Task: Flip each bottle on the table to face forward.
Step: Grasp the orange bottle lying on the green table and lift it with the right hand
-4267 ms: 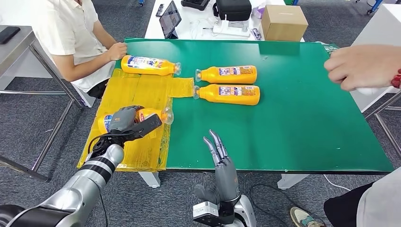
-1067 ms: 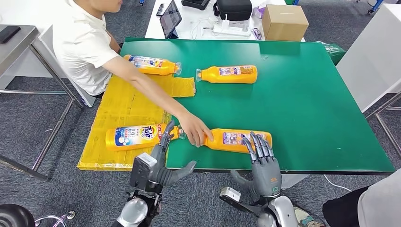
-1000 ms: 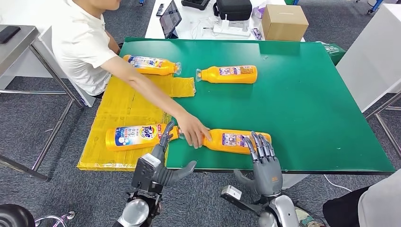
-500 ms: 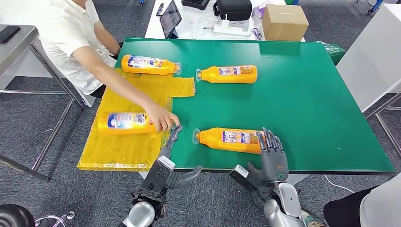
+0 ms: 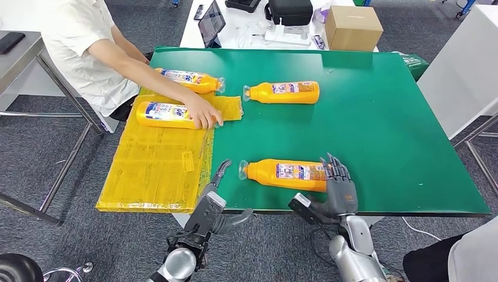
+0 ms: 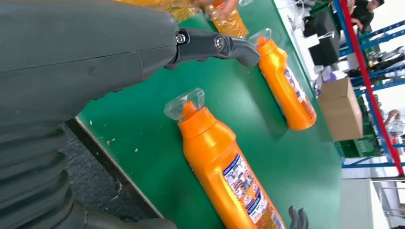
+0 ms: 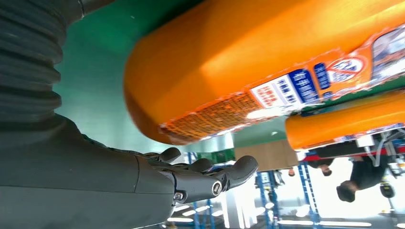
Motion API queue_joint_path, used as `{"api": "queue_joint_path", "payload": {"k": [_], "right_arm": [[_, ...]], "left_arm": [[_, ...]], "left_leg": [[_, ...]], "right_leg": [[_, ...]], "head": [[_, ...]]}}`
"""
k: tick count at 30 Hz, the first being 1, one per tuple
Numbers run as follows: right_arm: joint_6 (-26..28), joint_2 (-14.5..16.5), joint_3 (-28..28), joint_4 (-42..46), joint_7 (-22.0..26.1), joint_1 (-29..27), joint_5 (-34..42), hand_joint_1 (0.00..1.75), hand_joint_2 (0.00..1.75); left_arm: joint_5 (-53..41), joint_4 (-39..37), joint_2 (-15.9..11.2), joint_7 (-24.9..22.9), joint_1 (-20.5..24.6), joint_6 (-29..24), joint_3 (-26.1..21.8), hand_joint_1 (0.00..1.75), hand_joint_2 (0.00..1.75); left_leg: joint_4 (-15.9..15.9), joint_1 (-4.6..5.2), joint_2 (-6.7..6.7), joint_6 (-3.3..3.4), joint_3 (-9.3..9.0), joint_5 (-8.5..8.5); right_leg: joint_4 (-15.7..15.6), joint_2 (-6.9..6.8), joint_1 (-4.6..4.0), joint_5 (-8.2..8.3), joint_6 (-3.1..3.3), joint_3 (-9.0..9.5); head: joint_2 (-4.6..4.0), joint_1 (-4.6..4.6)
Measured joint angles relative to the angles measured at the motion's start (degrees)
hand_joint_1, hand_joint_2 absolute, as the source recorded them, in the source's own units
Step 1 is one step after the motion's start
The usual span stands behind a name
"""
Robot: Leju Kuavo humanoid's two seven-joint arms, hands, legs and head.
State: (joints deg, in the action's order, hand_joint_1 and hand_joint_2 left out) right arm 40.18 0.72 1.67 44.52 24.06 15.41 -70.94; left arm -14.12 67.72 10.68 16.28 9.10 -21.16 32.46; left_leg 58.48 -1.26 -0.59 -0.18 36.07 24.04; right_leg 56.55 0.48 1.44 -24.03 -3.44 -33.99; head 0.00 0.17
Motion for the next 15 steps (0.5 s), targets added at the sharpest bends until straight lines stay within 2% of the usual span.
{"api": "queue_joint_path", "payload": {"k": [9,15], "right_arm": [[0.1,-0.4,-1.6,-3.9,-1.1,3.1,-0.6,0.0,1.75],[0.1,-0.6,-2.3,-6.8,-0.8,5.0,1.6,0.0,1.75]], "left_arm": [[0.0,-2.0,0.7,0.5,0.7,0.3,0.0,0.0,1.75],[0.0,-2.9,1.0,0.6,1.5,0.7,0.0,0.0,1.75]], "left_leg": [[0.0,-0.01,0.01,0.0,-0.04,0.0],[0.0,0.0,0.01,0.0,-0.05,0.0]], "right_leg": [[0.0,0.0,-0.01,0.0,0.0,0.01],[0.0,0.0,-0.01,0.0,0.0,0.03]], "head": [[0.0,-0.01],[0.0,0.0]]}}
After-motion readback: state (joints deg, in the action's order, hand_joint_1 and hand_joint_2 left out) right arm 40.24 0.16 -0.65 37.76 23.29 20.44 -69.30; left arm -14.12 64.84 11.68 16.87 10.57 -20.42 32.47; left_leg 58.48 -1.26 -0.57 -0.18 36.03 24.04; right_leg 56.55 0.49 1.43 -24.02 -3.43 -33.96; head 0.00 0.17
